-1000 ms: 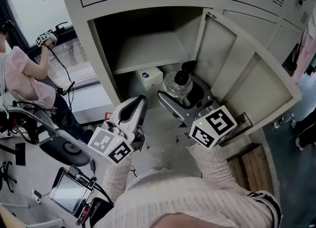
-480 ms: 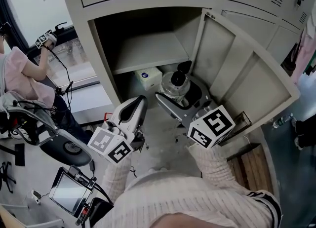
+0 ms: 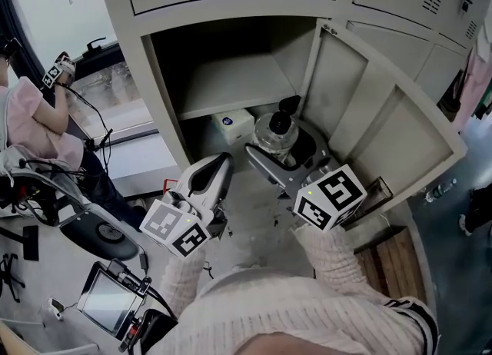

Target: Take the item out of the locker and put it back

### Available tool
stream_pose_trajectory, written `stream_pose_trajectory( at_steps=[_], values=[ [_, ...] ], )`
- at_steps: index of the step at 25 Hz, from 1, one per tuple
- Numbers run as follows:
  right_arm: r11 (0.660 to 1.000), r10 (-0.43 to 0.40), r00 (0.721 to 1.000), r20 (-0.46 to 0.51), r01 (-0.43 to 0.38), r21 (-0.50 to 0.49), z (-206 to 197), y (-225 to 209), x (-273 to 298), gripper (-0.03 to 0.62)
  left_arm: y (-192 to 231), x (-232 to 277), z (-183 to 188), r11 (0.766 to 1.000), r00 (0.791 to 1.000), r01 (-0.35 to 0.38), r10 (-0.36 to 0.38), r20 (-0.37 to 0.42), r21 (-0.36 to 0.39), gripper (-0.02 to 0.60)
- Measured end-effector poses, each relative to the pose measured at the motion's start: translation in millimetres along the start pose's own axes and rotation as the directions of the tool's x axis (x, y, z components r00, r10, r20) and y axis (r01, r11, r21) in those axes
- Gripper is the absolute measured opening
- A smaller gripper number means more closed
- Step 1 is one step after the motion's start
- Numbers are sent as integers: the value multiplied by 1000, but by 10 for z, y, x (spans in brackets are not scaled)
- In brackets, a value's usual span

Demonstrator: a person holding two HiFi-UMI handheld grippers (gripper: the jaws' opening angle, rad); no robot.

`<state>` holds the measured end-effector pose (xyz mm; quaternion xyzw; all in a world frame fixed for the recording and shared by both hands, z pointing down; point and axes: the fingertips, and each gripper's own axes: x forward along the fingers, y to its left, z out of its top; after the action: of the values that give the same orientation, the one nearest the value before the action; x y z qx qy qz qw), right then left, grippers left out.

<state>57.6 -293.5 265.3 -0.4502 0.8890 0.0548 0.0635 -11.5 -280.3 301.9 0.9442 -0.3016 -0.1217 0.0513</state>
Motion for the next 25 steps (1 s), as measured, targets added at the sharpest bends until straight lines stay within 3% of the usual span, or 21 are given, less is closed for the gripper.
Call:
stream_pose_trajectory(
  at_steps=[11, 20, 25],
  values=[
    [999, 32, 999, -15, -31, 45, 115, -54, 378, 364, 104, -17, -27, 999, 1000, -15, 16, -26, 37, 6],
    [998, 46, 999, -1, -46, 49, 433, -135, 840, 364, 217, -12, 41, 999, 1000, -21, 21, -3, 28, 6],
    [998, 46, 999, -9, -46, 42, 521, -164, 1036, 364, 222, 3, 128, 999, 1000, 7, -7, 2, 48, 6]
  ],
)
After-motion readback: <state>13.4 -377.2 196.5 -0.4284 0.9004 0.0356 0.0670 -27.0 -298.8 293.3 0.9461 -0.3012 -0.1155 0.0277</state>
